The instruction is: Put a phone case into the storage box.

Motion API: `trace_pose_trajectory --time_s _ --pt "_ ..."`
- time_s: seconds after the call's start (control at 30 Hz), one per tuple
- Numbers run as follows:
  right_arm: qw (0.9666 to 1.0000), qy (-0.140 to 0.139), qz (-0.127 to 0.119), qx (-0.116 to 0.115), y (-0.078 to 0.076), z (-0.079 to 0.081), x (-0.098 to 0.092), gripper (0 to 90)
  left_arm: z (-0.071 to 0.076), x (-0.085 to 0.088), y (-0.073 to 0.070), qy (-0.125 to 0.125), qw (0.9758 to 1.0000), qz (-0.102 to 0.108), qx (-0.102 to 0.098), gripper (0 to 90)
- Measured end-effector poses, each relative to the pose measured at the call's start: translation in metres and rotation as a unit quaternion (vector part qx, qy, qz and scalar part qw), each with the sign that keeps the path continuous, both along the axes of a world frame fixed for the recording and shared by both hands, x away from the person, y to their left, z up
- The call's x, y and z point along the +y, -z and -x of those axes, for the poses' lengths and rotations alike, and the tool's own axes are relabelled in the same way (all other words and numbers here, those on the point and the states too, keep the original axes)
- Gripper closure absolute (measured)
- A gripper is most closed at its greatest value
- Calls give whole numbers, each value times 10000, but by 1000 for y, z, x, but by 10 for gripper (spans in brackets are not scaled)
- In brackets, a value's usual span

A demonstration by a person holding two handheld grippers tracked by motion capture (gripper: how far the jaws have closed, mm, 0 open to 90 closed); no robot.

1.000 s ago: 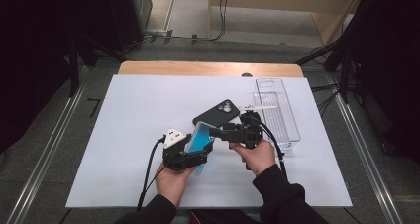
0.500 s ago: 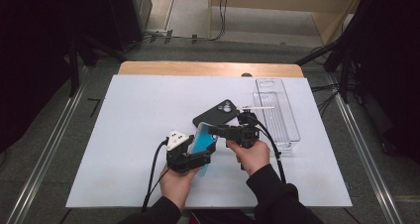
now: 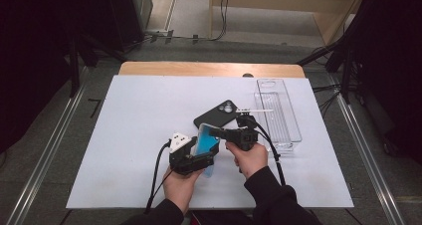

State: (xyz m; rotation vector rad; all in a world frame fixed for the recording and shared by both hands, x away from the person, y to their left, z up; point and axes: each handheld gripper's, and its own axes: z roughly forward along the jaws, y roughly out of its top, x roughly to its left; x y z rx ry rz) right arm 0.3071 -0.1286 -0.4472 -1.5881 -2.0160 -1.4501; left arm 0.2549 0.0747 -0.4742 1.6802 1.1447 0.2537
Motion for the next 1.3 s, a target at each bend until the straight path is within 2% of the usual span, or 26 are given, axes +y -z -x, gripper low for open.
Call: trace_pose_trajectory --time_s 0.2,0.4,0.6,0.7,0.73,0.83,0.87,0.97,1.03,1.07,1.13,1.17,1.3 --pt "9998 1 -148 101 2 -2 -3 765 0 0 0 26 10000 14 -4 170" --pt "9996 19 -246 145 0 -2 -5 768 1 0 -3 68 9999 -18 -149 170" --pt "9996 10 -262 65 -4 0 -6 769 0 2 -9 166 9998 -37 -111 167" --pt "9998 31 -183 -26 -8 0 -7 769 0 3 -12 241 9997 -34 -66 167" --pt "9998 56 -46 -167 -11 0 -8 768 0 5 -13 275 9996 -51 0 167" --pt "9994 75 79 -320 -14 0 -11 769 -1 6 -14 323 9995 -36 62 168" --pt "9992 74 132 -367 -16 1 -11 768 -2 8 -16 414 9990 -62 153 168" --pt "9986 90 228 -471 -19 1 -12 768 -2 10 -16 531 9984 -32 182 173" --pt "9976 86 345 -588 -22 3 -14 768 -3 10 -18 750 9968 -126 251 174" --pt "9976 86 345 -588 -22 3 -14 768 -3 10 -18 750 9968 -126 251 173" --pt "9951 52 535 -826 -26 4 -15 768 -5 9 -21 972 9943 -261 351 173" --pt "9951 52 535 -826 -26 4 -15 768 -5 9 -21 972 9943 -261 351 172" --pt "9932 -62 657 -960 -29 5 -18 768 -9 11 -25 1134 9914 -362 544 171"
